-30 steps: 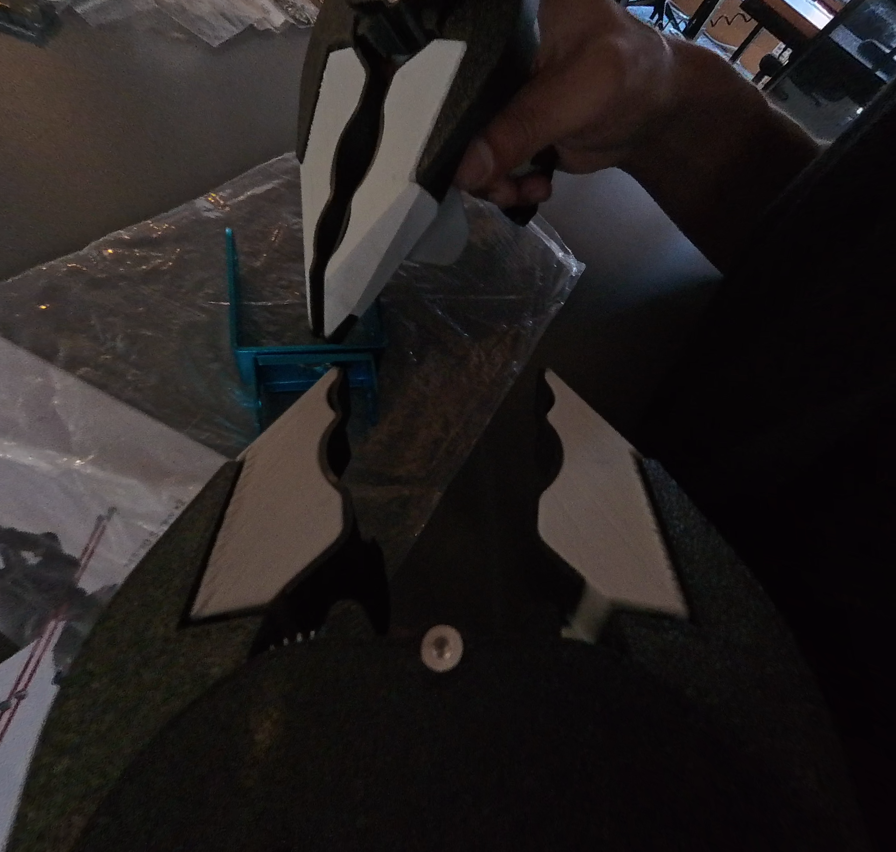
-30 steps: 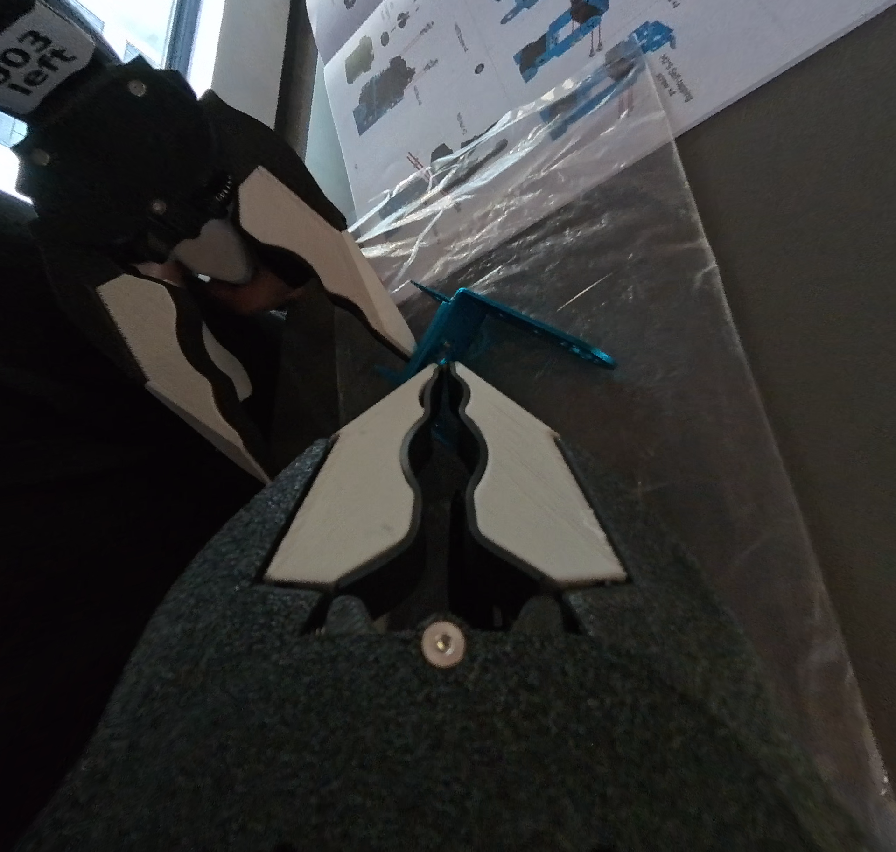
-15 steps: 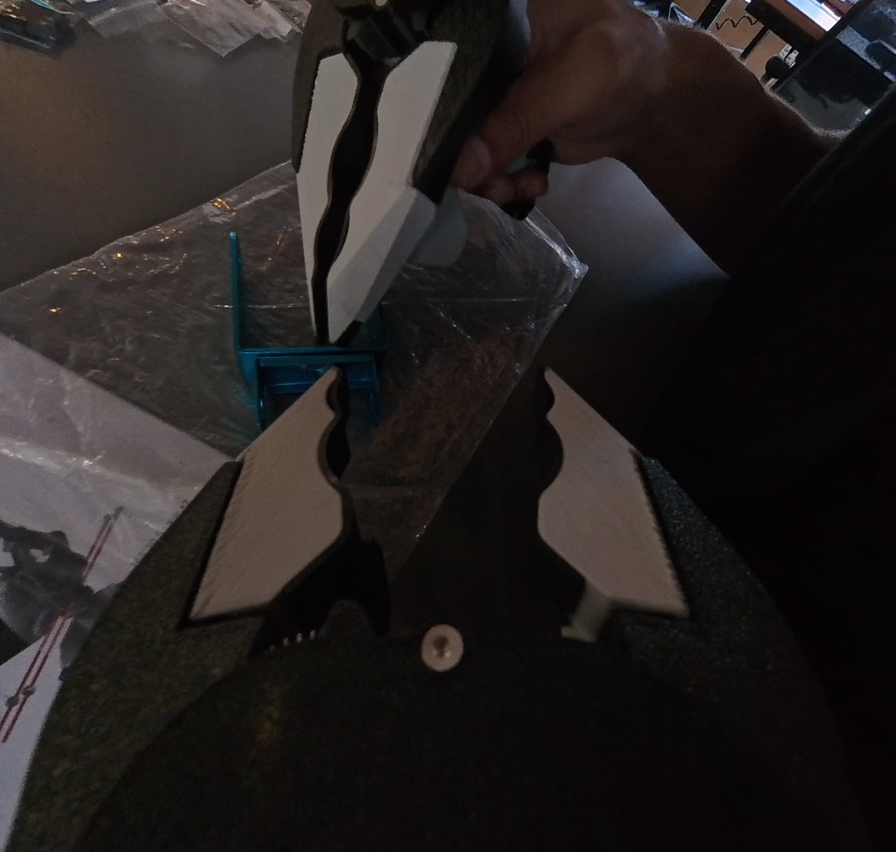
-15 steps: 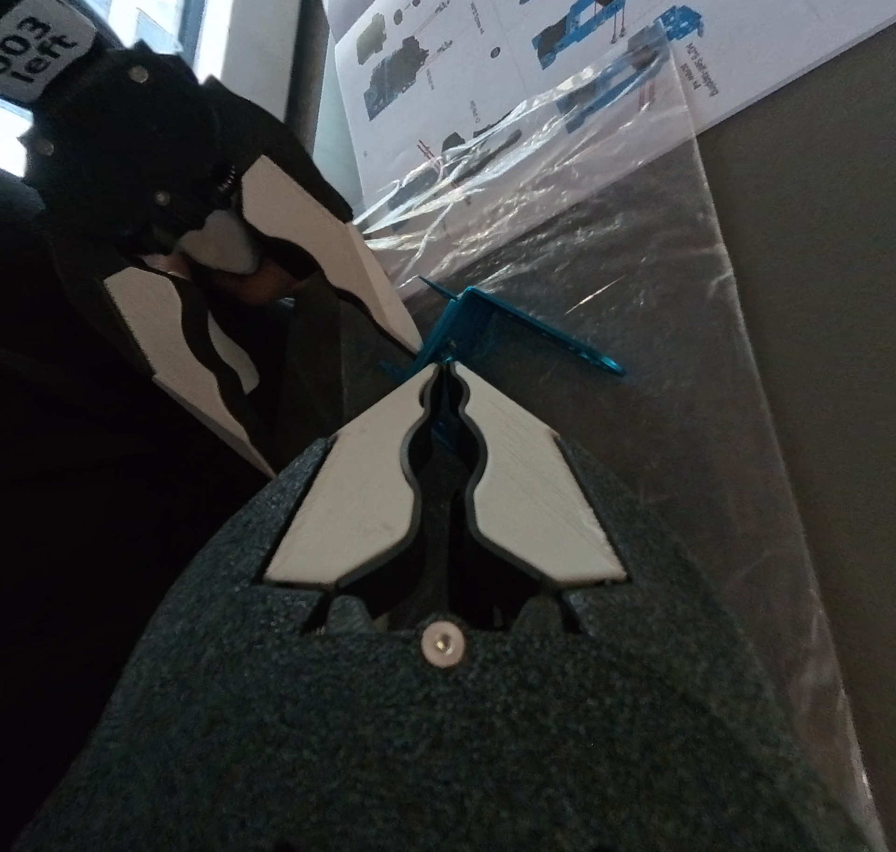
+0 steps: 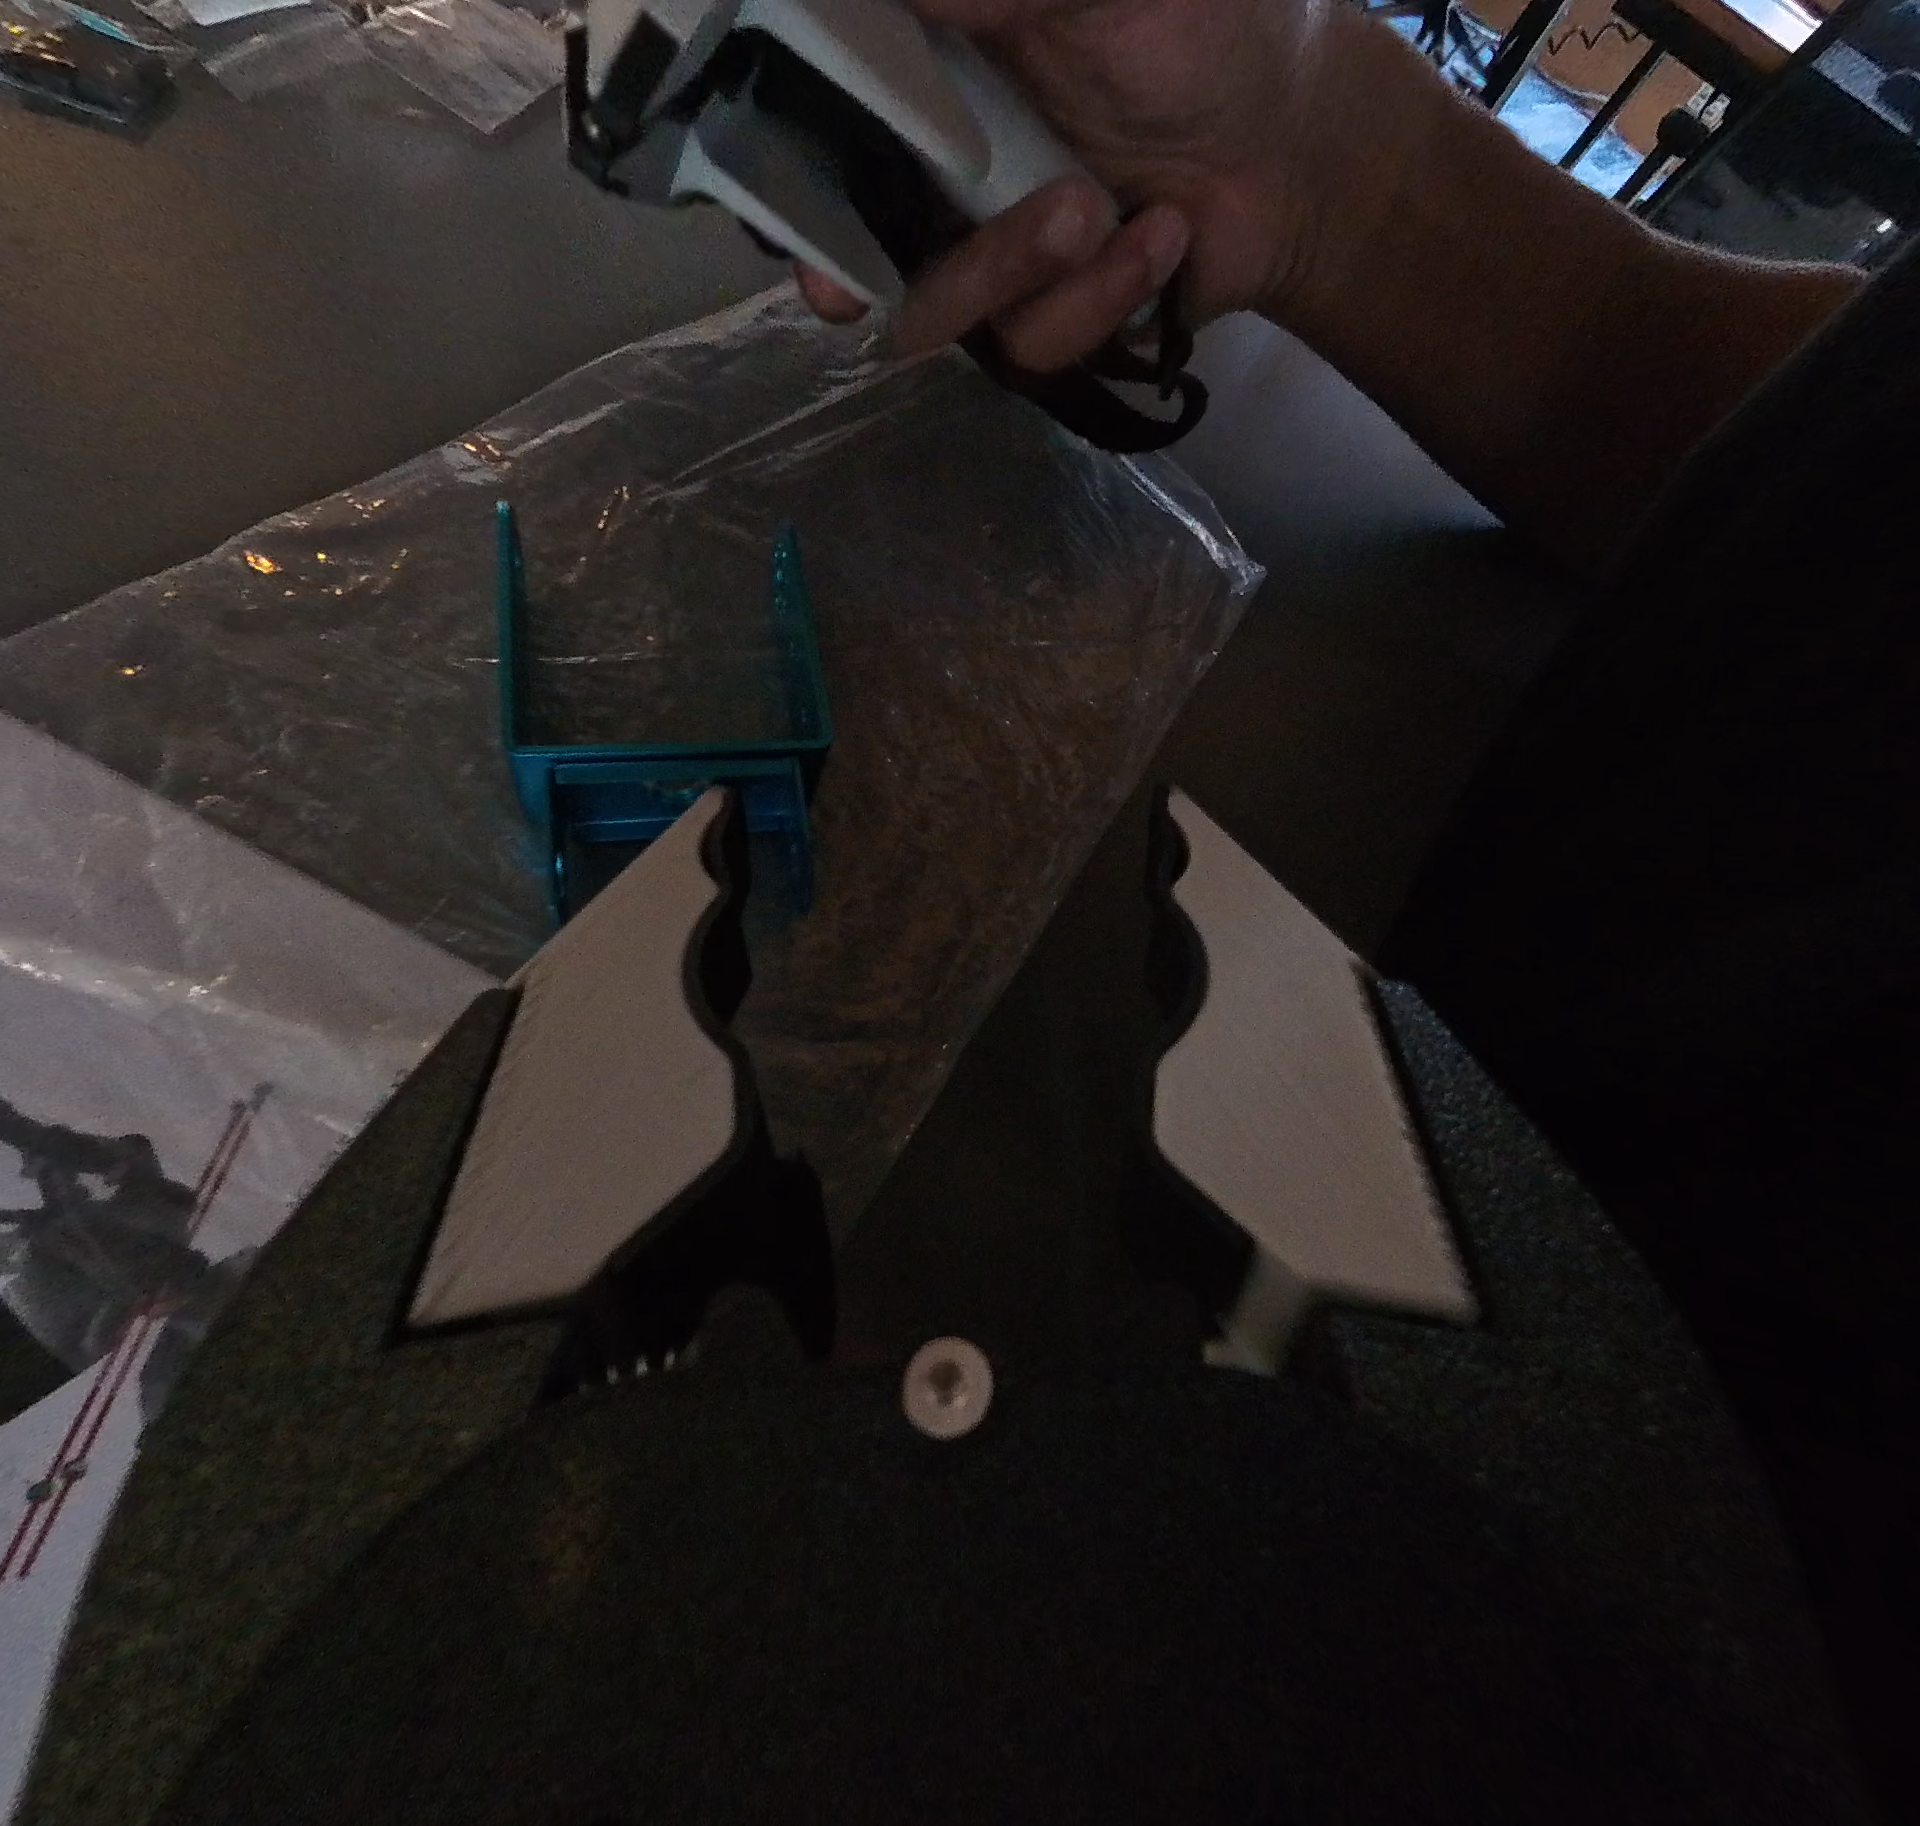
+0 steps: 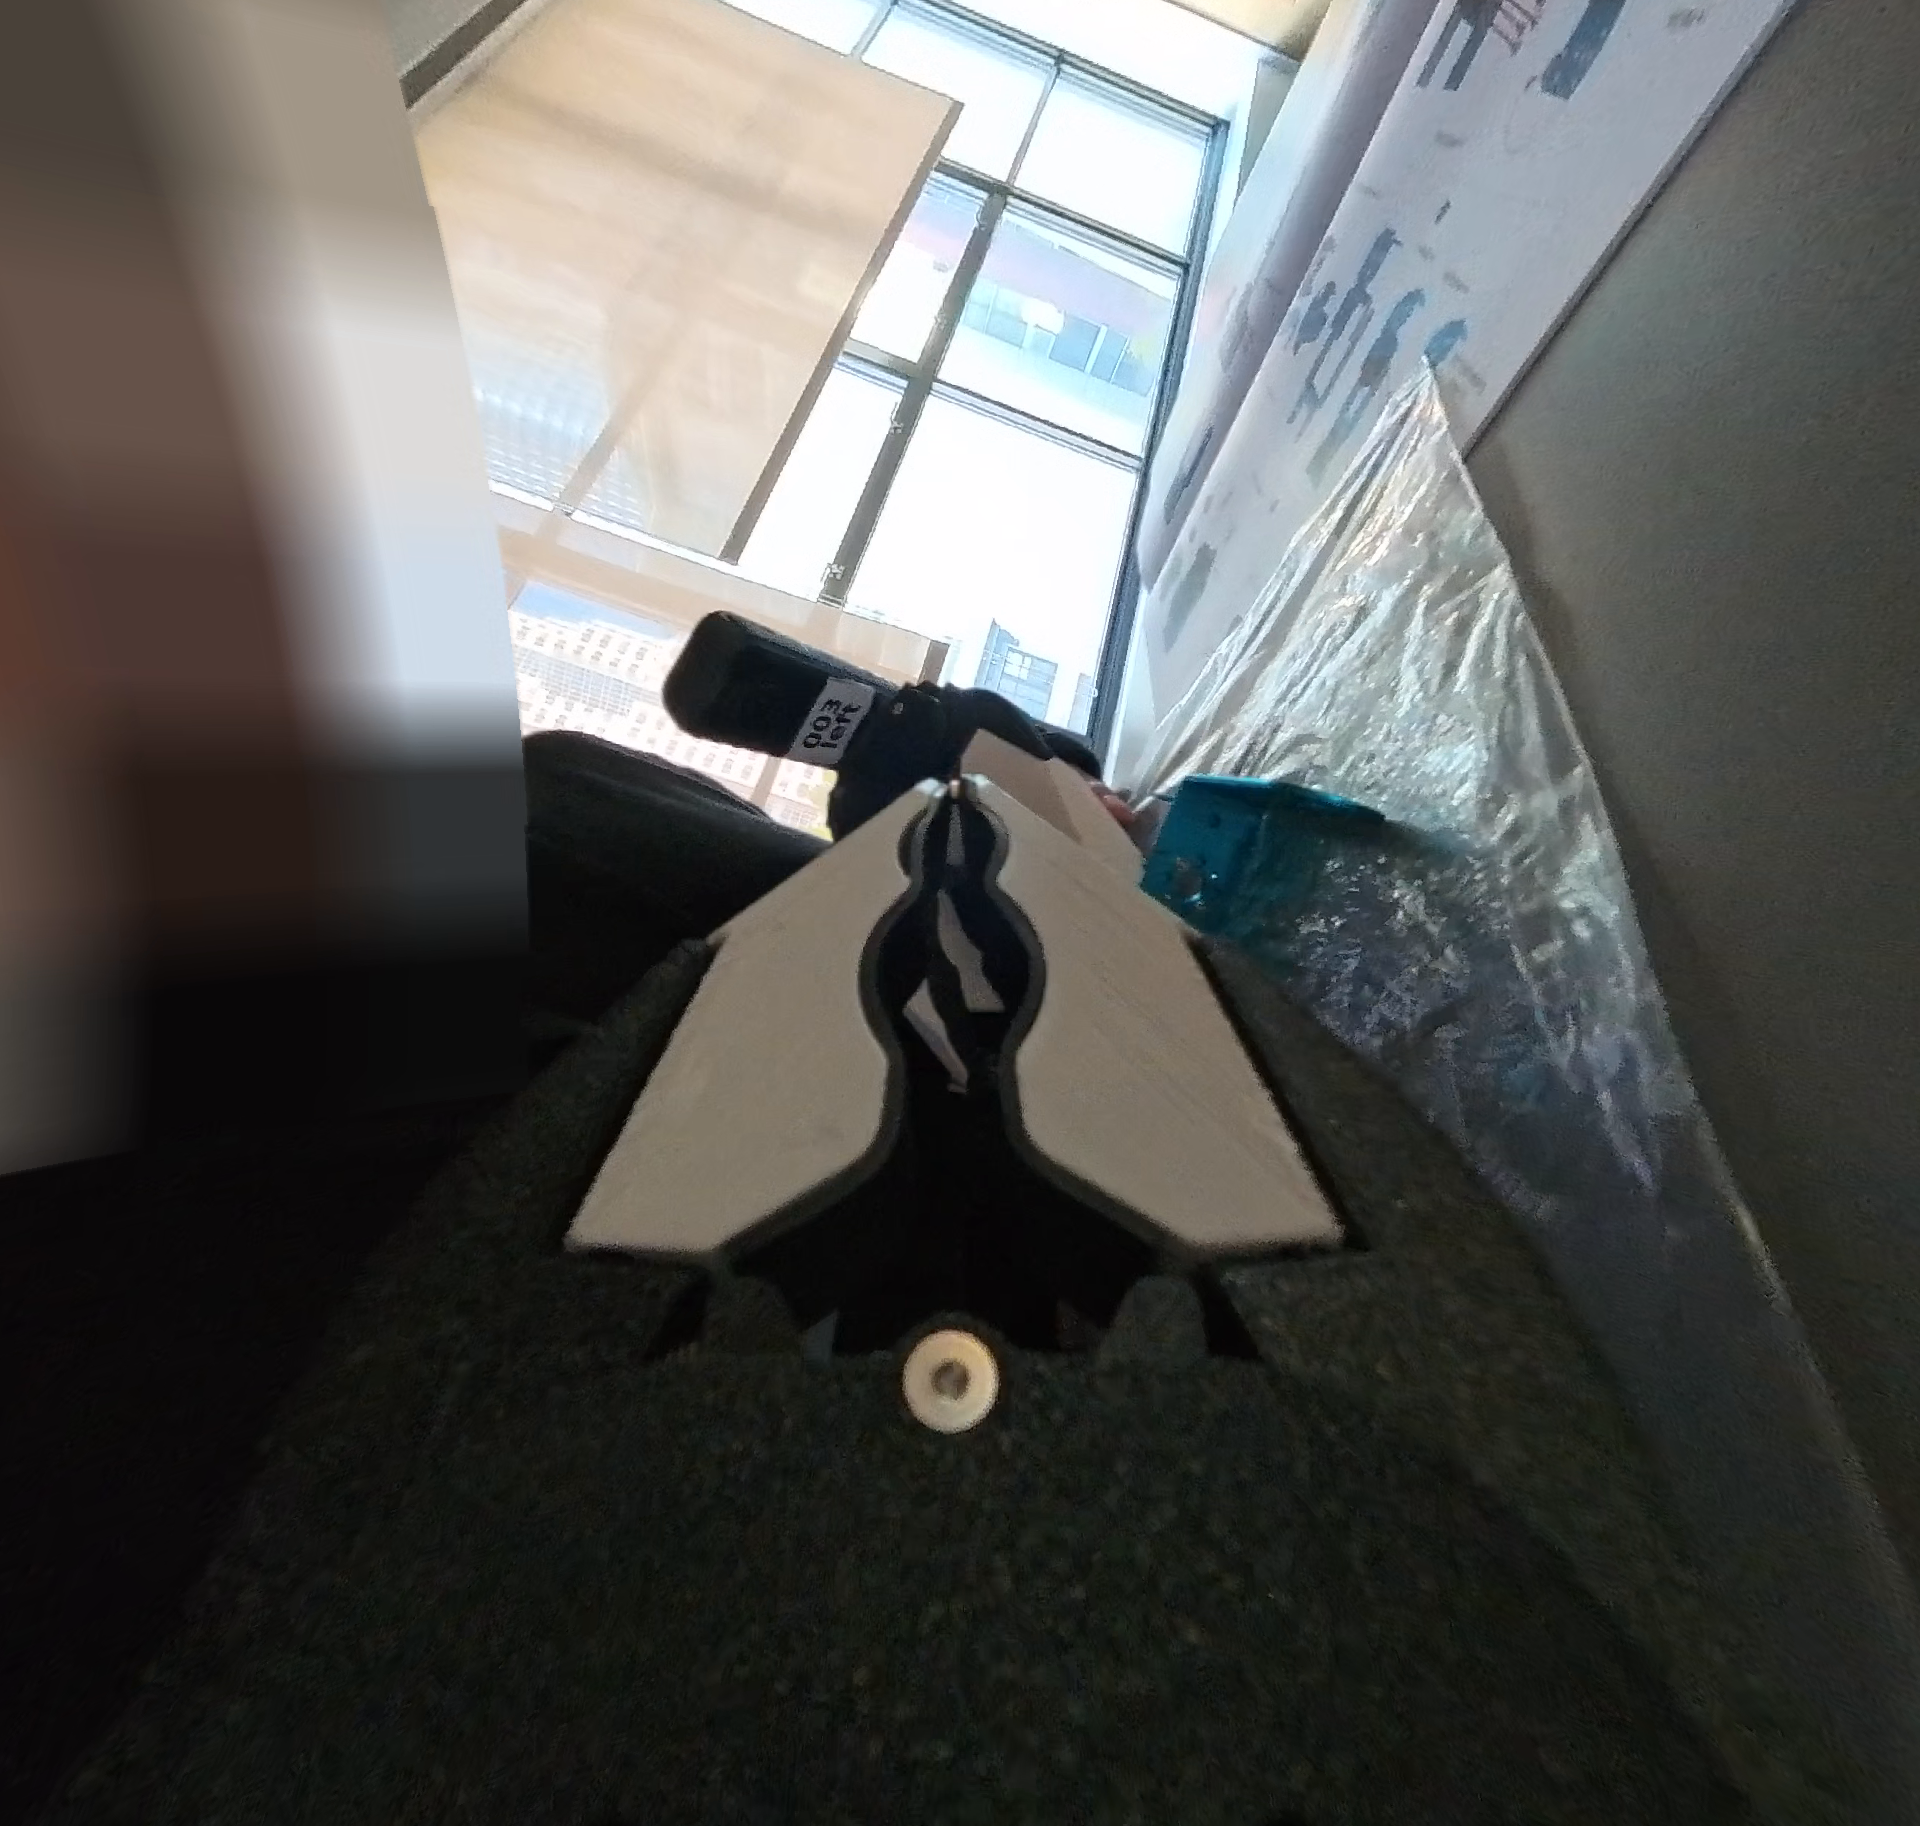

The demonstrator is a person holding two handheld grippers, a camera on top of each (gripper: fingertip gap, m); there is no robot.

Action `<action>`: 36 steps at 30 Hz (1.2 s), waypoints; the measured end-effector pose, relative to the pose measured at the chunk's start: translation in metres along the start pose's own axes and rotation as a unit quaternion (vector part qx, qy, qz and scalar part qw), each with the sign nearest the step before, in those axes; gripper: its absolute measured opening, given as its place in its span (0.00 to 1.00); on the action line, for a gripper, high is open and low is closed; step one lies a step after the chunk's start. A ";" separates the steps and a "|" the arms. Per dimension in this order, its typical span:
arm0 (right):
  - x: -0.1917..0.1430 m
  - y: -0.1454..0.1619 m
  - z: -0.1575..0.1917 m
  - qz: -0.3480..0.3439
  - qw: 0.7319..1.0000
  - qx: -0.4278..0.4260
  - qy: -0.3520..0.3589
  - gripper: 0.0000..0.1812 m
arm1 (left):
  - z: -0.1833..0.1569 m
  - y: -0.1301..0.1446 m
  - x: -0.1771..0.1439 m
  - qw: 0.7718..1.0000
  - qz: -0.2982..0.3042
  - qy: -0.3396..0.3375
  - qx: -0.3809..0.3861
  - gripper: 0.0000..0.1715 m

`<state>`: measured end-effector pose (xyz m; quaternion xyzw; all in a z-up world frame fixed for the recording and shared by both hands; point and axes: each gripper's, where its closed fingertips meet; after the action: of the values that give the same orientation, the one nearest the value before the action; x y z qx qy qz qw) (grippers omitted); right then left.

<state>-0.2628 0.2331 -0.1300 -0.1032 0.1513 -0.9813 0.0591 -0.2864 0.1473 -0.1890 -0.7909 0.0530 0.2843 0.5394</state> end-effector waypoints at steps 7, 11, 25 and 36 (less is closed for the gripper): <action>-0.005 -0.001 0.005 -0.029 0.999 0.031 -0.021 0.02 | 0.001 0.001 0.001 1.000 0.001 -0.010 0.007 0.45; -0.008 -0.002 0.004 -0.036 0.998 0.042 -0.020 0.03 | 0.001 0.000 0.001 1.000 0.000 -0.014 0.008 0.45; -0.003 0.009 -0.006 -0.018 0.998 0.054 0.025 0.26 | 0.003 -0.001 0.000 1.000 -0.006 -0.020 0.005 0.45; 0.017 0.038 -0.020 0.051 0.994 0.038 0.089 0.41 | 0.003 0.001 0.002 1.000 0.005 -0.024 0.009 0.47</action>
<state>-0.2804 0.2002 -0.1568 -0.0050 0.1235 -0.9874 0.0991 -0.2865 0.1496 -0.1916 -0.7784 0.0469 0.3054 0.5465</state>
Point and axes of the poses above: each gripper's, where its closed fingertips meet, x out along the fingers, y out of its underside, z = x × y across the jaws, and after that the axes turned 6 degrees about -y, right-handed
